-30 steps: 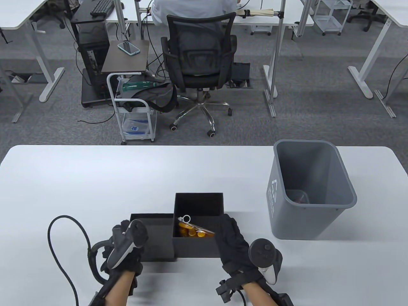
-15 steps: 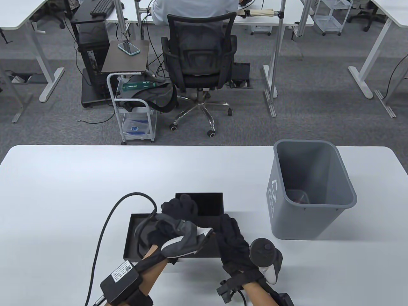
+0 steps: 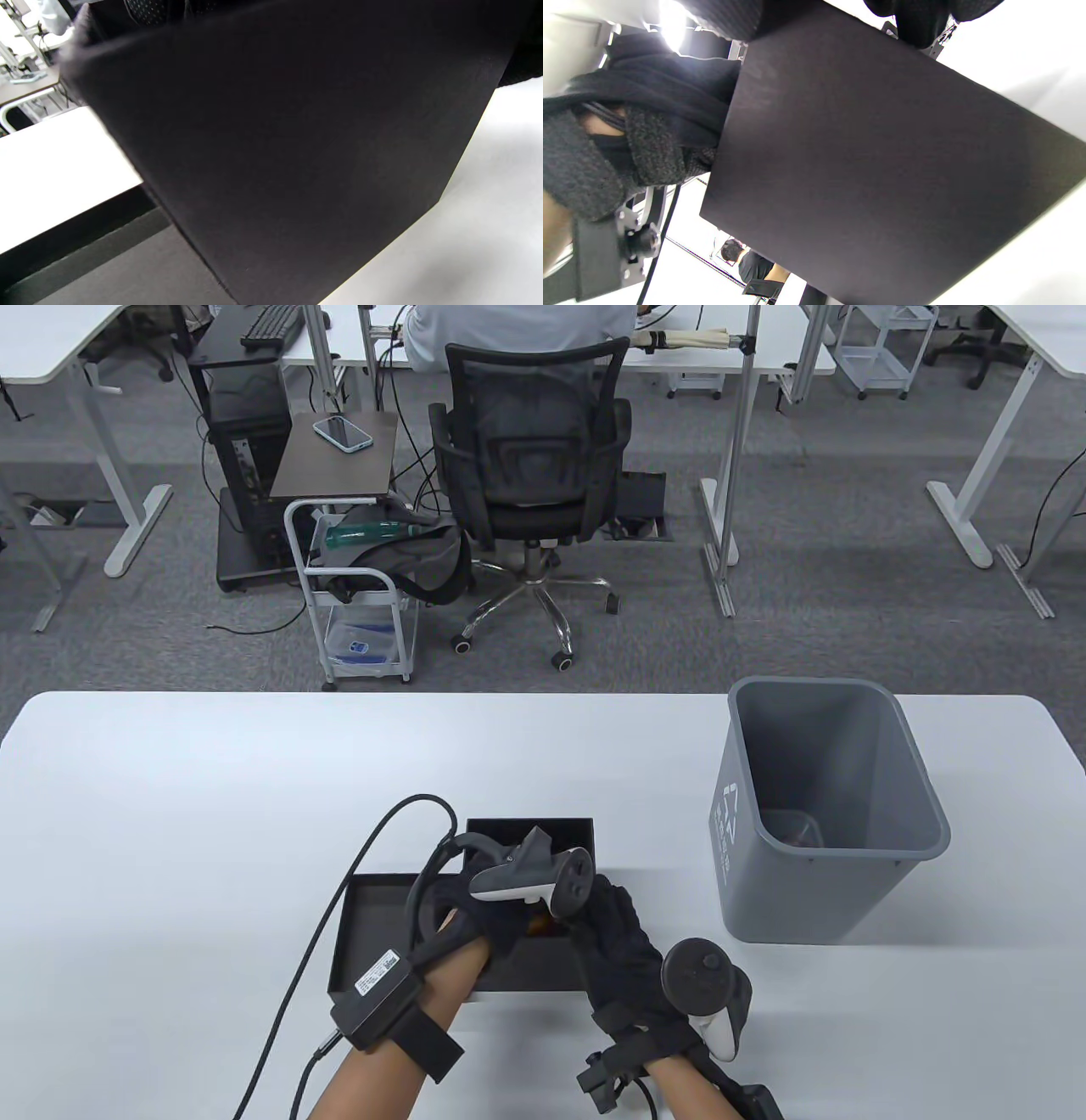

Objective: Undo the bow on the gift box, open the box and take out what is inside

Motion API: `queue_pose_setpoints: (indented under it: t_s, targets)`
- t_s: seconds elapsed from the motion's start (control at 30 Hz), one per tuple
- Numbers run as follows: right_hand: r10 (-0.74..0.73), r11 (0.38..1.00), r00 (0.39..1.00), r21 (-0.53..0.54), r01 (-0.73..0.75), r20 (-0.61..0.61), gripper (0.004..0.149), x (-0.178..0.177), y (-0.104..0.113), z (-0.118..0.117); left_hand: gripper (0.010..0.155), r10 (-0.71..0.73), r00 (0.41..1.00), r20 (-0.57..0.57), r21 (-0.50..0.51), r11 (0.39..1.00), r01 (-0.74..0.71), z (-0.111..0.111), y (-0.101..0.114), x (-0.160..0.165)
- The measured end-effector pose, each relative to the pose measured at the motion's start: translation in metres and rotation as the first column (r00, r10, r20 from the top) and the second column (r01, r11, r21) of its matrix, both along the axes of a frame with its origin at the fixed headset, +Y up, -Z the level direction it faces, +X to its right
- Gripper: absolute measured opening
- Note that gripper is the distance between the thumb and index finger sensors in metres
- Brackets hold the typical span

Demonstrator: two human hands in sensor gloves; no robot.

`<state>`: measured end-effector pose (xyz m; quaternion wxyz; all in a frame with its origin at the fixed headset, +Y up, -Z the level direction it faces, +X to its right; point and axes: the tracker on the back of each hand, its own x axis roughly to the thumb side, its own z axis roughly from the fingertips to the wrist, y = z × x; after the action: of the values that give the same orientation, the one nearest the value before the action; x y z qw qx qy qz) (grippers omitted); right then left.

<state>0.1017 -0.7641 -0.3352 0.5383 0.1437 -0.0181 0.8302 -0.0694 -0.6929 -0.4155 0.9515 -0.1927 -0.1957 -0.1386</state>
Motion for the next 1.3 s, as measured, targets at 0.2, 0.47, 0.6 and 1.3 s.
queue_pose_setpoints:
  t_s: [0.2,0.47,0.6,1.3]
  targets:
    - [0.002,1.000,1.000,0.000,-0.002,-0.002,0.063,0.000,0.000,-0.001,0.045,0.046,0.998,0.034,0.014,0.999,-0.046,-0.005,-0.008,0.006]
    - [0.000,1.000,1.000,0.006,0.000,-0.002,0.065,0.000,-0.001,0.000,0.041,0.021,0.994,0.109,0.199,0.979,-0.042,0.000,-0.006,0.006]
    - [-0.005,1.000,1.000,0.005,0.005,-0.003,0.066,0.000,-0.002,0.000,0.041,0.043,0.995,0.087,0.264,0.962,-0.065,0.003,0.012,0.006]
    - [-0.012,1.000,1.000,0.009,0.012,-0.004,0.068,-0.001,-0.002,0.000,0.039,0.224,0.975,0.005,0.663,0.729,-0.171,0.067,0.150,-0.061]
